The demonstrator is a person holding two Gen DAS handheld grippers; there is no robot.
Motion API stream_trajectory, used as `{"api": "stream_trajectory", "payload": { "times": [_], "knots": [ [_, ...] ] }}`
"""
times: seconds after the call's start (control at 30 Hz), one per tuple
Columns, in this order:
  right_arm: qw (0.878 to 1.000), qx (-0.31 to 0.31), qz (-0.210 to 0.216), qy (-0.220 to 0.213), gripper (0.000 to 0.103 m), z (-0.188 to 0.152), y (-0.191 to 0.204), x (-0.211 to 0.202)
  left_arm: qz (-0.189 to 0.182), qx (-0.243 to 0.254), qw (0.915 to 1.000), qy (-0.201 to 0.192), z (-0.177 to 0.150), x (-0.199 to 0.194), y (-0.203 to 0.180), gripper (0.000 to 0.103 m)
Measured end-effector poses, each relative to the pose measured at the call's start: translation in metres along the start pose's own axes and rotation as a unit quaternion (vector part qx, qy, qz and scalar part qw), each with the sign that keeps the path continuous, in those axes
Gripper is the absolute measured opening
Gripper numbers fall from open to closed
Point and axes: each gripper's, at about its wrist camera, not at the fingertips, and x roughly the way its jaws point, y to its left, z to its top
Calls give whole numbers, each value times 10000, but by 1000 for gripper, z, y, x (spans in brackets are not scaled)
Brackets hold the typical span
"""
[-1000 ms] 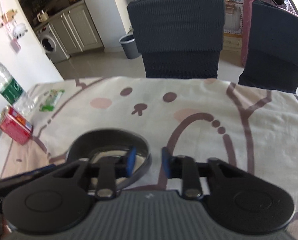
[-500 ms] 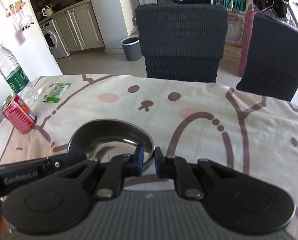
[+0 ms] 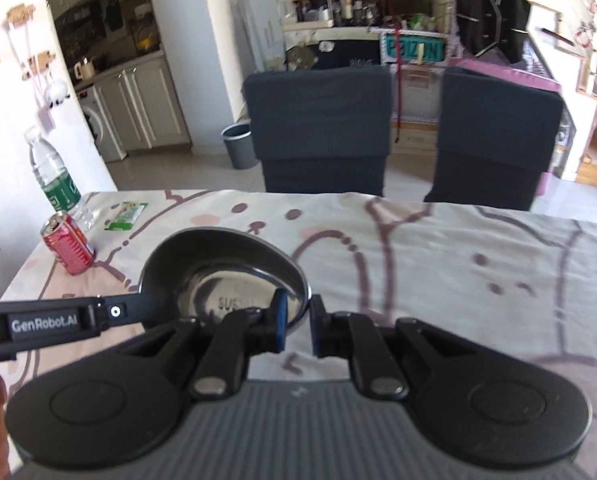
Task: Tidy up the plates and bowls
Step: 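Close both grippers on the rim of the oval bowl, then lift the oval bowl with both grippers and carry it to the square tray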
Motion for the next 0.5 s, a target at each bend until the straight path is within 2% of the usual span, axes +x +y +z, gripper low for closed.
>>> {"api": "stream_trajectory", "payload": {
  "times": [0.27,0.5],
  "knots": [
    [9987,430,-198,-175,14,-38,-47,-79,-456,541,9975,28,-36,-37,-58,6],
    [9961,724,-458,-204,14,-79,-81,-129,-783,995,9917,211,-72,-44,-96,6]
  ]
}}
